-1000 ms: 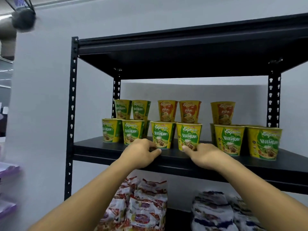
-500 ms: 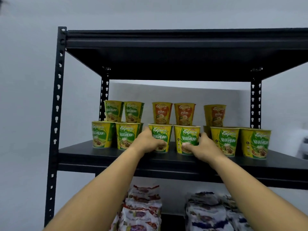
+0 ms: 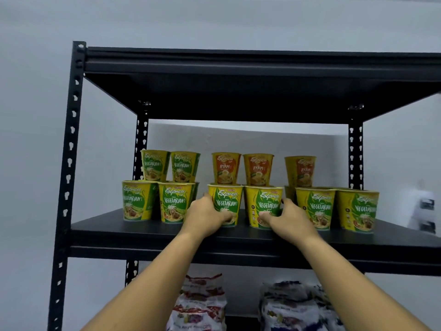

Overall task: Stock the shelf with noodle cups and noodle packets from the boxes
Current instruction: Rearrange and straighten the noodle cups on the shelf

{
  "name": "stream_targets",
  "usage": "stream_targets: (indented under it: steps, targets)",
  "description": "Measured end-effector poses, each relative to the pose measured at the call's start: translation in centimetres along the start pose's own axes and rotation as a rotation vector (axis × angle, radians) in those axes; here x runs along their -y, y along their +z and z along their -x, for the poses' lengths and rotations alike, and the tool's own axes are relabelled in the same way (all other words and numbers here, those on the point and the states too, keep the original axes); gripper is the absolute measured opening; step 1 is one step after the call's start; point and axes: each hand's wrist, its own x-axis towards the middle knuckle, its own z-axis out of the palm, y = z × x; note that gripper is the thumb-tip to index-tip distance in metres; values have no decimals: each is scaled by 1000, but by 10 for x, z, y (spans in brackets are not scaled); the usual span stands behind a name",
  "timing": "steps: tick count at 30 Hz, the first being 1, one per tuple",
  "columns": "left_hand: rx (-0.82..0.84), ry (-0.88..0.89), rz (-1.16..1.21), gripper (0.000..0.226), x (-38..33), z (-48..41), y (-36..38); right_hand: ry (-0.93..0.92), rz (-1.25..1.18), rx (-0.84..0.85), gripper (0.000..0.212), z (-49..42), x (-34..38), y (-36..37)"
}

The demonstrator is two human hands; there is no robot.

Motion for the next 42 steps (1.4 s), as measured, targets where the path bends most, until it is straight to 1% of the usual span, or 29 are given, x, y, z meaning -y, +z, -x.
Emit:
stream_targets:
  steps: [2, 7, 10, 12, 14, 16, 18, 20, 21, 23, 24, 26, 28, 29, 32, 37, 42]
  targets:
    - [-22, 15, -24, 55, 1, 1, 0, -13, 27, -47, 45, 2, 0, 1]
    - [-57, 28, -60, 51, 2, 4, 0, -8, 49, -63, 47, 3, -2, 3]
    - [-99, 41, -124, 46, -1, 10, 1, -3, 60, -97, 48, 4, 0, 2]
    - [-130, 47, -172, 44, -5, 15, 1, -18, 36, -164, 52, 7, 1, 3]
    - [-162, 60, -196, 42, -9, 19, 1, -71, 8, -262, 57, 12, 1, 3]
    - [-161, 72, -203, 43, -8, 23, -4, -162, 2, -320, 49, 18, 0, 5]
    - [-134, 89, -198, 47, -6, 28, -10, -289, 36, -317, 29, 22, -2, 7]
    - [-81, 118, -199, 49, -2, 33, -17, -456, 98, -238, 15, 25, -4, 8]
    - [-42, 118, -212, 48, 1, 36, -21, -534, 129, -175, 12, 25, -3, 8]
    - [-1, 102, -251, 51, 7, 41, -29, -624, 184, -12, 17, 28, 5, 9]
    - [5, 95, -264, 54, 10, 44, -32, -632, 205, 69, 22, 29, 10, 10]
    - [28, 93, -290, 52, 20, 50, -43, -600, 238, 186, 34, 33, 26, 19]
    - [63, 89, -308, 41, 31, 55, -55, -561, 277, 272, 43, 38, 44, 31]
    - [76, 83, -309, 36, 36, 57, -61, -547, 300, 319, 45, 40, 53, 38]
    - [58, 49, -291, 36, 57, 62, -80, -522, 367, 450, 47, 47, 79, 60]
    - [73, 32, -340, 36, 92, 58, -111, -457, 439, 519, 50, 46, 109, 90]
    - [134, 58, -364, 35, 113, 51, -138, -356, 475, 509, 53, 43, 130, 107]
